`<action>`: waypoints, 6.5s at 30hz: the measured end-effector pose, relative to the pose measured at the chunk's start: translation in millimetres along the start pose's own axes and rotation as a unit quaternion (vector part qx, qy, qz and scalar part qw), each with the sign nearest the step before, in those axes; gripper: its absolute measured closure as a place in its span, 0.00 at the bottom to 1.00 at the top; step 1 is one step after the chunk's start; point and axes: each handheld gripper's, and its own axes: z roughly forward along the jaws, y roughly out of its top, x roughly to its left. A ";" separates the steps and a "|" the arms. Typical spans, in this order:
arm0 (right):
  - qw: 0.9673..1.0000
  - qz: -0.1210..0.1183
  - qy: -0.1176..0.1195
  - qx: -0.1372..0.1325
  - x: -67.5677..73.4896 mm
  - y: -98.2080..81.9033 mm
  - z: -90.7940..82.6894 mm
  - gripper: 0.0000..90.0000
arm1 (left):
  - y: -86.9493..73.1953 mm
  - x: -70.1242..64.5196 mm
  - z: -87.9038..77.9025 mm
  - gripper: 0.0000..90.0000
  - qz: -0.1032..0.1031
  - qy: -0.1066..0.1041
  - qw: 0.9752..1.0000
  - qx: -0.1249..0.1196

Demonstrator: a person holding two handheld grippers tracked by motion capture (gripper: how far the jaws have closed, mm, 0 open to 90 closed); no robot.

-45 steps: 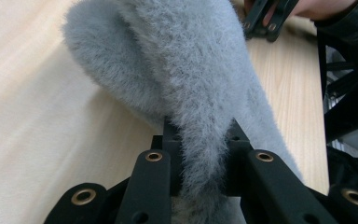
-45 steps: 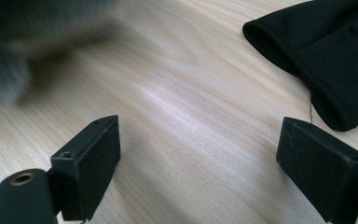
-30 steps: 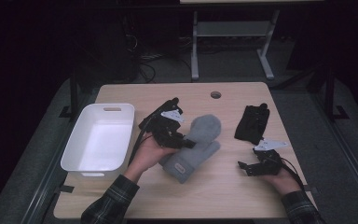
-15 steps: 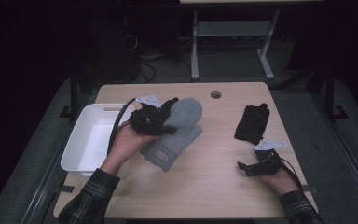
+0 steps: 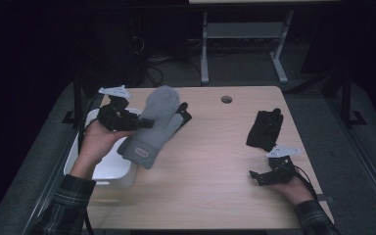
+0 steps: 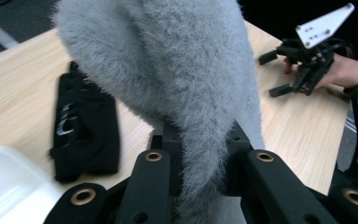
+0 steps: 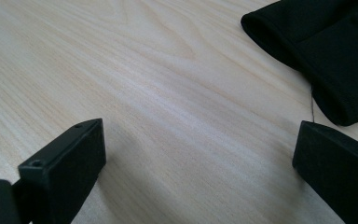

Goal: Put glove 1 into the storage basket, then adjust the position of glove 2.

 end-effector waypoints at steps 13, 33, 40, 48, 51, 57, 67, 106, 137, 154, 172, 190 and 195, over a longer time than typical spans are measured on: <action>1.000 0.000 0.000 0.000 0.0 0.0 0.0 0.03 | -46.1 52.5 -49.3 0.85 -0.072 0.053 0.996 -0.006; 1.000 -0.004 0.000 -0.002 -0.5 -0.1 0.1 0.03 | -120.5 112.4 1.5 0.84 -0.156 0.060 0.983 0.074; 1.000 -0.003 0.000 -0.001 -0.2 0.0 0.1 0.03 | -131.0 124.2 17.5 0.81 -0.149 0.084 0.979 0.113; 1.000 -0.001 0.000 0.000 0.4 -0.1 -0.1 0.03 | -133.2 130.6 17.6 0.54 -0.135 0.147 0.973 0.116; 1.000 -0.001 0.000 0.000 0.4 -0.1 -0.2 0.03 | -131.7 129.5 13.1 0.40 -0.134 0.157 0.973 0.099; 1.000 -0.001 0.000 0.000 0.4 -0.1 -0.1 0.03 | -122.6 121.1 4.1 0.26 -0.120 0.160 0.977 0.076; 1.000 0.000 0.000 -0.001 0.5 -0.1 -0.1 0.03 | -96.6 86.5 6.3 0.19 -0.081 0.134 0.987 0.048; 1.000 -0.004 0.004 -0.001 3.3 -0.7 -0.6 0.03 | -93.0 -59.5 148.8 0.16 0.040 0.009 0.999 0.021; 1.000 -0.012 0.019 0.000 -2.5 18.3 -13.0 0.28 | -139.8 -45.0 172.9 0.14 0.098 0.028 0.994 0.039; 1.000 0.003 -0.020 -0.021 -42.2 54.1 -9.0 1.00 | -139.5 -43.3 172.5 0.14 0.099 0.028 0.994 0.040; 0.999 0.016 -0.033 0.030 -70.2 50.4 22.1 1.00 | -139.2 -42.8 172.5 0.14 0.099 0.023 0.994 0.042; 0.998 -0.031 0.018 0.060 -33.0 43.9 10.2 1.00 | -139.5 -43.1 172.8 0.14 0.098 0.024 0.994 0.039; 0.996 -0.046 0.037 0.062 -17.8 42.6 8.7 1.00 | -139.6 -43.0 173.0 0.14 0.098 0.024 0.994 0.039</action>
